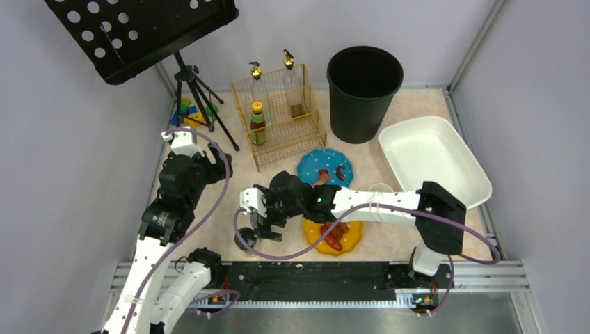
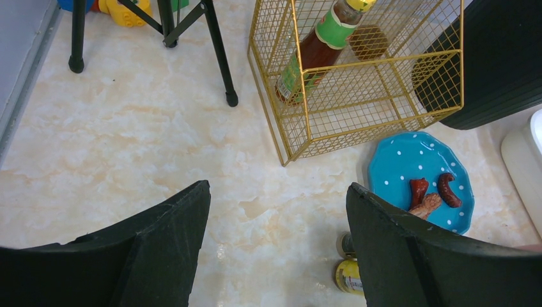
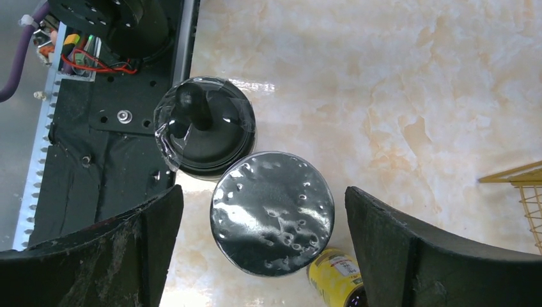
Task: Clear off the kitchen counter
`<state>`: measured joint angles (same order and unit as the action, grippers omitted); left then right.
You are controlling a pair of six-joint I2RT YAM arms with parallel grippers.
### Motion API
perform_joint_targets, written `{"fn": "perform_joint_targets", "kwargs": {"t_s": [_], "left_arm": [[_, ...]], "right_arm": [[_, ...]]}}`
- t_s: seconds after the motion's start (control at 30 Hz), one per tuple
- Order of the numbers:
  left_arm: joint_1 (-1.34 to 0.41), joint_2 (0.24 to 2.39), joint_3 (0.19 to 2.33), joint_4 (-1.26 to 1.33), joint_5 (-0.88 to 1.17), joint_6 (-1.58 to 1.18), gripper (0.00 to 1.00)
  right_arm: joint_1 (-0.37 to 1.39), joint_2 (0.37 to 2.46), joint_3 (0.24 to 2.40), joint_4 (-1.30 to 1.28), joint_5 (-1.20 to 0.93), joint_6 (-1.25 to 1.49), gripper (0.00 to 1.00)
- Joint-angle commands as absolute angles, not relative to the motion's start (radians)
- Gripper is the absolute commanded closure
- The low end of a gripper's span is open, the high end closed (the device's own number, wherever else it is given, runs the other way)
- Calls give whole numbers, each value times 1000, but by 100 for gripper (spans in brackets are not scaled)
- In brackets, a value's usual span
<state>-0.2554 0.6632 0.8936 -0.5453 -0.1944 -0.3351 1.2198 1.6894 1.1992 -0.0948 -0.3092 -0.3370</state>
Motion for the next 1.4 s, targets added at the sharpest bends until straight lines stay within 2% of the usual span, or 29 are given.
{"fn": "perform_joint_targets", "kwargs": {"t_s": [0.0,0.17,0.43,0.57,0.97,1.37], "left_arm": [[-249,658,901,-512,-184,-331,18],[-248,659,900,-511,-183,-331,18],[-247,664,902,-511,-180,-333,18],[-247,663,899,-511,-181,-333,18],[-246,665,899,-512,-187,-333,18],[-244,659,898,-511,-204,-334,18]], "right_arm": [[1210,1712,1253,-63,-354,-324,7],[1205,1719,1260,-78,-370,-321,20],[1204,1714,1291,-103,-350,-322,68],[1203,1689,1301,-96,-328,-320,79],[1203,1519,1328,-8,-286,-248,100],[1181,1530,1600,-111,134,-241,100]]}}
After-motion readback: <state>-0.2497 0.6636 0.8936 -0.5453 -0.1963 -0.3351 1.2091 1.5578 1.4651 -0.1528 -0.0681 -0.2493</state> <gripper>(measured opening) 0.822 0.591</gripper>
